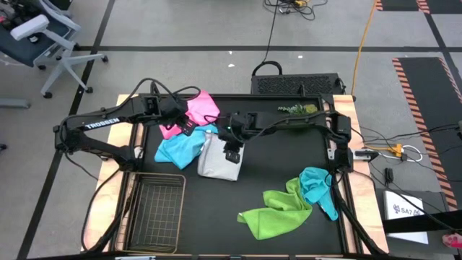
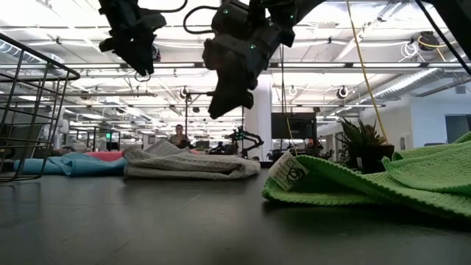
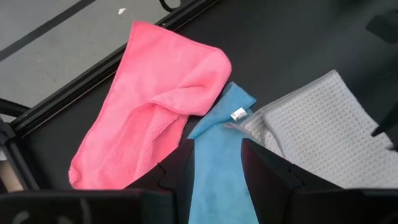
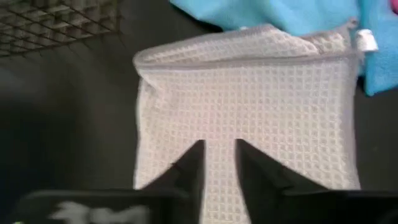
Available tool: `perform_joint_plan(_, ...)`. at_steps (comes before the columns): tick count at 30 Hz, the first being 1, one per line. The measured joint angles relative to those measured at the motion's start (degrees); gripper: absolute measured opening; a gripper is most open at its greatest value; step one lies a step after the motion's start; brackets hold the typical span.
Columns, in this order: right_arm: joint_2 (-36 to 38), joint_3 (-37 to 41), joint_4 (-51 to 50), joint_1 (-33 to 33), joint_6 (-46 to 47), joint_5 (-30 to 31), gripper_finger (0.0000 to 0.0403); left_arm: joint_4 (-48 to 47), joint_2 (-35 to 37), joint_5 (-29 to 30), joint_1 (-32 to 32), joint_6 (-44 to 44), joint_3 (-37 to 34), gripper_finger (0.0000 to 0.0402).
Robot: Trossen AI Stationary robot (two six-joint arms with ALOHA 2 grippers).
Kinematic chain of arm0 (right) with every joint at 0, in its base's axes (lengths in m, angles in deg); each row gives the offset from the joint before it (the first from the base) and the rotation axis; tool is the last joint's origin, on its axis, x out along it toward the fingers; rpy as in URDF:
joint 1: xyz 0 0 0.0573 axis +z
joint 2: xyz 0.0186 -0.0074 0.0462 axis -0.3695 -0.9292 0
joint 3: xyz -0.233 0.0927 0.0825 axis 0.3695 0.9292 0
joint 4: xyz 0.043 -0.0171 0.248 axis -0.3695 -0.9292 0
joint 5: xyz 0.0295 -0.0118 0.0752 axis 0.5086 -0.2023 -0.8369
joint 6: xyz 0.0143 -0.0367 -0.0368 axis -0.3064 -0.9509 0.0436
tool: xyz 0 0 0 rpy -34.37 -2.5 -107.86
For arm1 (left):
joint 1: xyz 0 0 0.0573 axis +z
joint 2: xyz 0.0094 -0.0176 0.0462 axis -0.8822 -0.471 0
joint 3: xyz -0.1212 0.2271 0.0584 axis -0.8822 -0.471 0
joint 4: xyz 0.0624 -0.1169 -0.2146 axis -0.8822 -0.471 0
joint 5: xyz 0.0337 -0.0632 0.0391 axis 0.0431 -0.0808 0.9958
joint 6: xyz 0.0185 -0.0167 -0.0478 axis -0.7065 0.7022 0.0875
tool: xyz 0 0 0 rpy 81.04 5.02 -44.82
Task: Fold microfiber towels
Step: Fold the gray microfiber cloth
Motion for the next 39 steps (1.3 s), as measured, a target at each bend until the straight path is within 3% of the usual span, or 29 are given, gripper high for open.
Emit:
perform_joint_plan(3, -0.32, 0.30, 0.09, 0.11, -0.54, 0.23, 0.0010, 0.47, -0.02, 0.02, 0.00, -0.02, 0.00, 0.0131)
perform_joint_plan(16, -0.38, 13.00, 9.92, -1.57, 2.83, 0.69, 0.0000, 1.76, -0.02, 0.21, -0.33, 0.17, 0.00, 0.0131)
perform_joint_plan(21, -0.22, 17.77, 16.03, -2.85, 2.85, 5.02, 0.0000, 1.76, -0.02, 0.42, -0.33, 0.22, 0.00, 0.0131)
perform_joint_plan(27, 0.09, 23.07, 17.90, -5.02, 2.87, 5.86, 0.0000, 1.76, -0.02, 0.42, -0.33, 0.66, 0.00, 0.0131)
perform_joint_plan(33, 1.87, 27.29, 12.65, -6.32, 2.74, 5.89, 0.0000, 1.78, -0.02, 0.12, -0.37, 1.50, 0.00, 0.0131)
perform_joint_plan(39, 9.50, 29.89, 6.17, -6.38, 2.68, 6.59, 0.0000, 2.34, -0.45, -0.06, -1.34, 2.02, 0.00, 0.0131)
